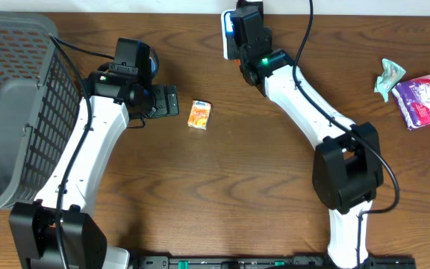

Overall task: Scan the item barcode
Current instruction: 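Lift the Top bar up to the scanner, then carry the Top bar right and release it by the other items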

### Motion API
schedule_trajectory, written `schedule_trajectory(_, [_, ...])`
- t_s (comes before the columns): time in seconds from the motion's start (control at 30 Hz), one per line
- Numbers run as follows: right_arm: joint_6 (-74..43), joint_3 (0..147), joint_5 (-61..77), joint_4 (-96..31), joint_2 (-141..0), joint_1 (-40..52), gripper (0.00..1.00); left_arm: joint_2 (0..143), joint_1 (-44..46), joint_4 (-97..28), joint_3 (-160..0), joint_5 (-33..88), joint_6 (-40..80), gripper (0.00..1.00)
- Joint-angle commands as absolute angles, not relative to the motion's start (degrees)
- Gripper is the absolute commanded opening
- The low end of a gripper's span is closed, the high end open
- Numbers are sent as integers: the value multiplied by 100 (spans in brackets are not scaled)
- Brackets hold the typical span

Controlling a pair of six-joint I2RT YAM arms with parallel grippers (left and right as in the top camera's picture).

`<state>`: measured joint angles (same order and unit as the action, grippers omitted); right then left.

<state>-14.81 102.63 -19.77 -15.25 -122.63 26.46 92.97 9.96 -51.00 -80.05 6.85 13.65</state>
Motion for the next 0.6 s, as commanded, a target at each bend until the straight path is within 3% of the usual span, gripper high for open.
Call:
schedule_trajectory(0.0, [-1365,10318,-1905,-1334,-12608,2545,1,9249,987,-5118,-7983,593,1334,98])
schedule_trajectory(0.3, [-1369,10320,-2117,-1243,-12658,2438,1,9249,987,-5118,-7983,593,1334,98])
schedule_trajectory(0.57, [-1365,10320,-3693,-2268,-12379,1841,1,9249,987,-5118,-7983,593,1334,98])
